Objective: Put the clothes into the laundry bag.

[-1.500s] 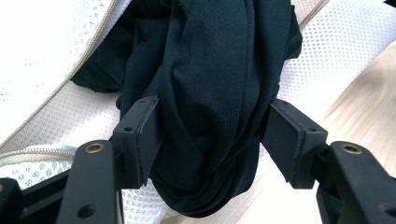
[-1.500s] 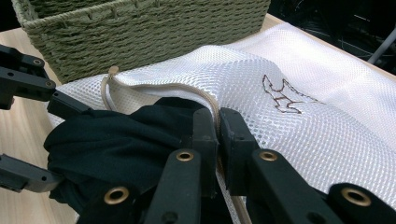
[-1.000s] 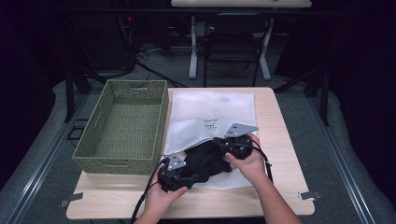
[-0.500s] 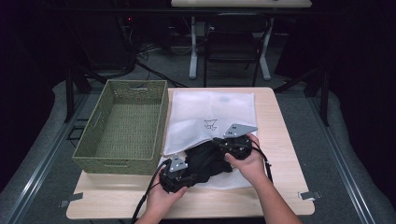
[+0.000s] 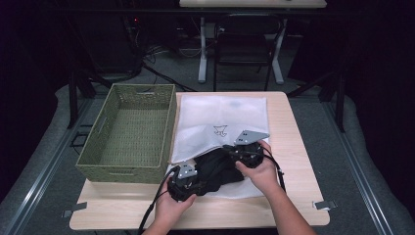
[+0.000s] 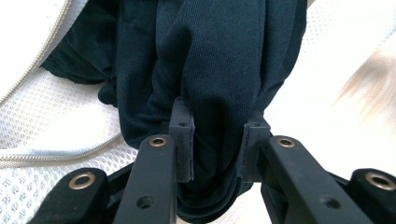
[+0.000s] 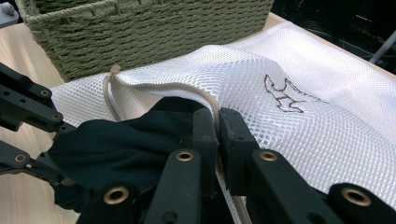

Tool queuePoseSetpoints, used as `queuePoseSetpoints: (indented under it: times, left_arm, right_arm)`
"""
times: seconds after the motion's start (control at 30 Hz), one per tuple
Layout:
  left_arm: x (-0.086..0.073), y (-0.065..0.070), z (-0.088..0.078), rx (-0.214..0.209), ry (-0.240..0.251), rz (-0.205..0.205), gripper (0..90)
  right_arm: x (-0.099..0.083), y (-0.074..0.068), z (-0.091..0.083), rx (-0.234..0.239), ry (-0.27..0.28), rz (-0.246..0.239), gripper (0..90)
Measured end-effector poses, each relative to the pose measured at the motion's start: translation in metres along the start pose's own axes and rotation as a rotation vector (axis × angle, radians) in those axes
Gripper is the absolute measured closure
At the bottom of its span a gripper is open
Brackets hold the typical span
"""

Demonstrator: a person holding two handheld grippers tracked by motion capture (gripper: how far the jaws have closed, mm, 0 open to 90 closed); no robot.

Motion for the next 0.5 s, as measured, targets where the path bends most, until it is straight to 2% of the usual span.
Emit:
queuePoseSetpoints:
  times: [0.5]
  left_arm:
    - [0.0055,-0.0004,0.0019,0.014,0.012,-0.012,73.7]
  right_arm:
    - [0.0001,-0.0015,0.0000,0.000,0.000,-0.004,85.7]
Point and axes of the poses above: each handheld gripper's, and its own axes: z roughly forward along the jaws, x roughly out of its top, y roughly to its right, the point moved 6 cm from there along z, roughly forward along the jaws, and after that the axes turned 11 degrees about z, right-handed, at the moved point
